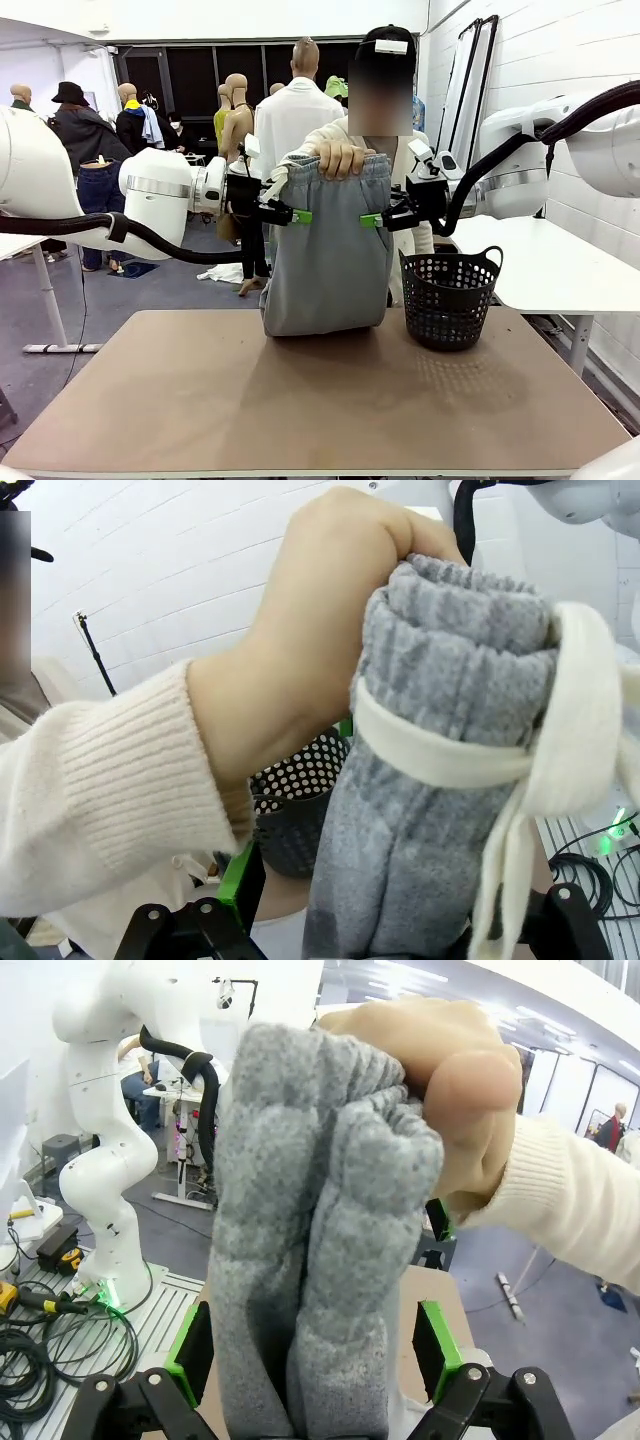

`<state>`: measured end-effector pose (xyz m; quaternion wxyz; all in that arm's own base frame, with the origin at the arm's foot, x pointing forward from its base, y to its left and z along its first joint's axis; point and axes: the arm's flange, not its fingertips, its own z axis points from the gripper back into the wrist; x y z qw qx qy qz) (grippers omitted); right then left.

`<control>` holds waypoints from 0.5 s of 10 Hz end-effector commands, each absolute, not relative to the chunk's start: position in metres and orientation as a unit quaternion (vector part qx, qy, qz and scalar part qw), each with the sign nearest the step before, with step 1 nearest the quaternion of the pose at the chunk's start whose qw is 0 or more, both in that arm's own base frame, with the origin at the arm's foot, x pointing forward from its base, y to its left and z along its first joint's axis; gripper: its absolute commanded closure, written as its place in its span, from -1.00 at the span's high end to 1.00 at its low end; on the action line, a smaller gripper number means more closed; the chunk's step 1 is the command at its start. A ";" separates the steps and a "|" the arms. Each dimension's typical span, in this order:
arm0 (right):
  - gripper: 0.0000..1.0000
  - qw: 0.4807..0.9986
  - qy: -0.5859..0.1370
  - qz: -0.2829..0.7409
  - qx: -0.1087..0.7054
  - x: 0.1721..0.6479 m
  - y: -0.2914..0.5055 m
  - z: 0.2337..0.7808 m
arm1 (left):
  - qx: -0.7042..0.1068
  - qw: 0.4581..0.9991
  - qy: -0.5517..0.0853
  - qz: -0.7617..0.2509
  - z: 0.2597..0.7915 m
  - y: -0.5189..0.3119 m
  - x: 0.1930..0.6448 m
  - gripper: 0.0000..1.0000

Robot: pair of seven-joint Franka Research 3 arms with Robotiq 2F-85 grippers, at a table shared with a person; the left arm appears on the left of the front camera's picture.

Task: Fold the training pants.
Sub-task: Grab both ends of the Training pants handed by a person.

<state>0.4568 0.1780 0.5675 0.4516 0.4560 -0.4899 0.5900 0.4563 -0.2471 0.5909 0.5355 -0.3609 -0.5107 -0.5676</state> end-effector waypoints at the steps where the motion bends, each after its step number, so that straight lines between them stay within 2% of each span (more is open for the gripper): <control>1: 1.00 0.450 -0.494 0.571 0.478 0.462 0.185 0.574 | -0.388 0.521 -0.519 -0.555 0.594 -0.249 0.460 1.00; 5: 1.00 0.448 -0.504 0.555 0.487 0.469 0.190 0.575 | -0.397 0.513 -0.527 -0.549 0.592 -0.249 0.462 1.00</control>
